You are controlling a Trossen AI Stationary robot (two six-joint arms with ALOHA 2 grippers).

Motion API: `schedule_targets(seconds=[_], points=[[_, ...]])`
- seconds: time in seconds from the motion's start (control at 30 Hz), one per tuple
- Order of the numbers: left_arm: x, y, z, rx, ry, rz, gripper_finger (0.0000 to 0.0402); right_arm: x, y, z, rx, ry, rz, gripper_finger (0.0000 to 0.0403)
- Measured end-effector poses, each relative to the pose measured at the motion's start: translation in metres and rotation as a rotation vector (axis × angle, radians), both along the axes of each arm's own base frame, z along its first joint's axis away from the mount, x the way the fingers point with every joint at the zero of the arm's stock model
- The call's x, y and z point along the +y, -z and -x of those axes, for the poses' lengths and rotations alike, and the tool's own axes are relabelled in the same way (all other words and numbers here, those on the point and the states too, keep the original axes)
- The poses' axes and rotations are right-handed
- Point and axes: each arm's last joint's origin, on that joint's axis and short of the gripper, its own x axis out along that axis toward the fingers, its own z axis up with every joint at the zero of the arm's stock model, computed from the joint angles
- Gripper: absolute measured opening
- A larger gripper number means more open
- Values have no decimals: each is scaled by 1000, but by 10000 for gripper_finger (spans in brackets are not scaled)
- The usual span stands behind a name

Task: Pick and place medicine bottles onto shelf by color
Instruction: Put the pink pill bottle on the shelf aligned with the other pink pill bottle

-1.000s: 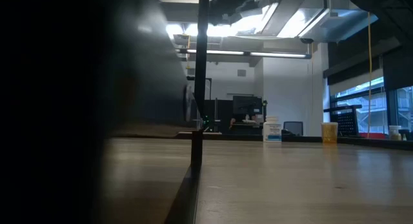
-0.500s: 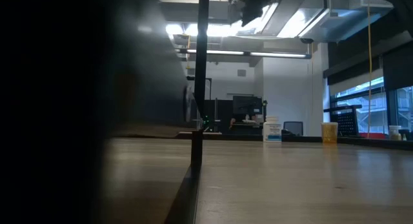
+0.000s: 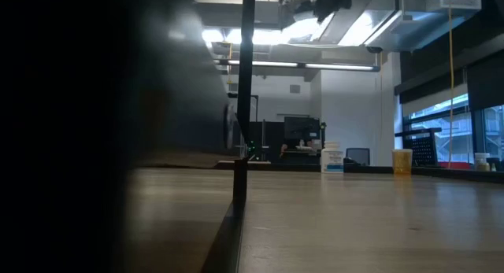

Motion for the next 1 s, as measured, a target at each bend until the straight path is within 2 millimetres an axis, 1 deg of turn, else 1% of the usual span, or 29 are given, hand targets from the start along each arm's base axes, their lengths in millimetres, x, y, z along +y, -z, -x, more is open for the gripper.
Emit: schedule_targets(seconds=[0.07,0.17,0.3,0.37,0.47,0.63,0.73,0.9,1.0], points=[[-1,0,-2,-2,17,5,257,14,-7,3,-38,-47,-23,170],[-3,0,-5,-6,47,9,257,36,-13,10,-49,-99,4,170],[-5,0,-8,-8,75,10,257,74,-11,25,-37,-183,-25,170],[-5,0,-9,-3,89,7,257,92,-1,31,2,-208,-40,170],[-5,0,-9,-1,94,5,257,116,22,39,95,-270,-69,170],[-5,0,-9,-9,87,10,257,156,56,56,211,-430,-230,170],[-7,0,-11,-12,108,10,257,176,74,66,290,-508,-230,170],[-11,-1,-19,-41,178,16,257,208,95,80,363,-542,-259,170],[-18,-3,-24,-60,245,12,257,228,104,84,356,-566,-268,170]])
